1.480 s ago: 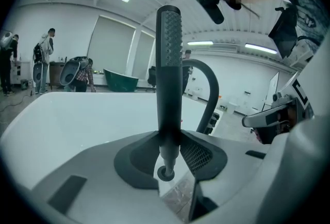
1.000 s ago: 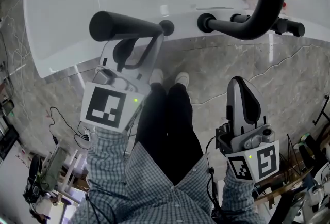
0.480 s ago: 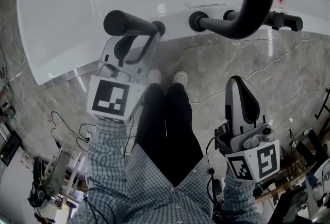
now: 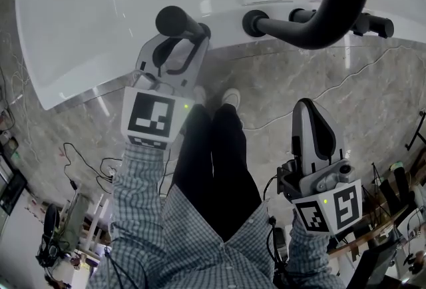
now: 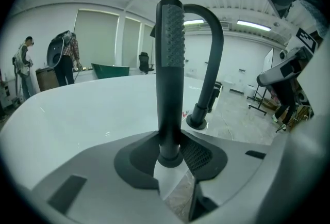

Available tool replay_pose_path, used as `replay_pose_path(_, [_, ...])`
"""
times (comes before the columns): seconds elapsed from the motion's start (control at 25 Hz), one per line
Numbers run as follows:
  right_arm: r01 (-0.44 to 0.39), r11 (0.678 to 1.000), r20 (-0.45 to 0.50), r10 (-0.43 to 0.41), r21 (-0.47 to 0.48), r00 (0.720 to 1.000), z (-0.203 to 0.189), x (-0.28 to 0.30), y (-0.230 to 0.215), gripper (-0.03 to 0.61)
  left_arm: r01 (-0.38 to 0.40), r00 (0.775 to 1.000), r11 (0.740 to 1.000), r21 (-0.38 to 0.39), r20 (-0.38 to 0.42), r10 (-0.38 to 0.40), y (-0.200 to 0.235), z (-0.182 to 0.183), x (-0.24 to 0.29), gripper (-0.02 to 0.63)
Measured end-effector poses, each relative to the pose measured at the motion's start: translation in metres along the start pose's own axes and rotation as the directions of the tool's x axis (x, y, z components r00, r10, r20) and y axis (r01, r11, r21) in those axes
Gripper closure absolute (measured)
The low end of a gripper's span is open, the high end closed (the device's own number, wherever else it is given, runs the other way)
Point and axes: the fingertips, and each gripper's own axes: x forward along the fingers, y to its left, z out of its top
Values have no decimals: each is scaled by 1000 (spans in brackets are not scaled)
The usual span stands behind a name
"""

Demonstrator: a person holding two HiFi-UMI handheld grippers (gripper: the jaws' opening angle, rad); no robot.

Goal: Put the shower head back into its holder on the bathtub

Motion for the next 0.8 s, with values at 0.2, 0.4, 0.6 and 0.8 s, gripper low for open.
replay_pose_path(0.2, [-2, 1000, -5, 2, -2, 1000, -1, 0, 4, 560, 9, 1000, 1000, 24, 7, -9, -1, -3, 2, 494])
replay_pose_path(0.4, [0, 1000, -12, 0, -1, 1000, -2, -3, 5, 560, 13, 1000, 1000, 15, 15, -13, -2, -5, 2, 494])
replay_pose_path(0.6, [-4, 1000, -9, 4, -4, 1000, -2, -2, 11, 560, 10, 1000, 997, 78, -11, -10, -3, -8, -1, 494])
replay_pose_path(0.8, [-5, 1000, -11, 5, -2, 1000, -3, -3, 18, 560, 27, 999, 994, 110, -35, -23, -7, -11, -1, 494])
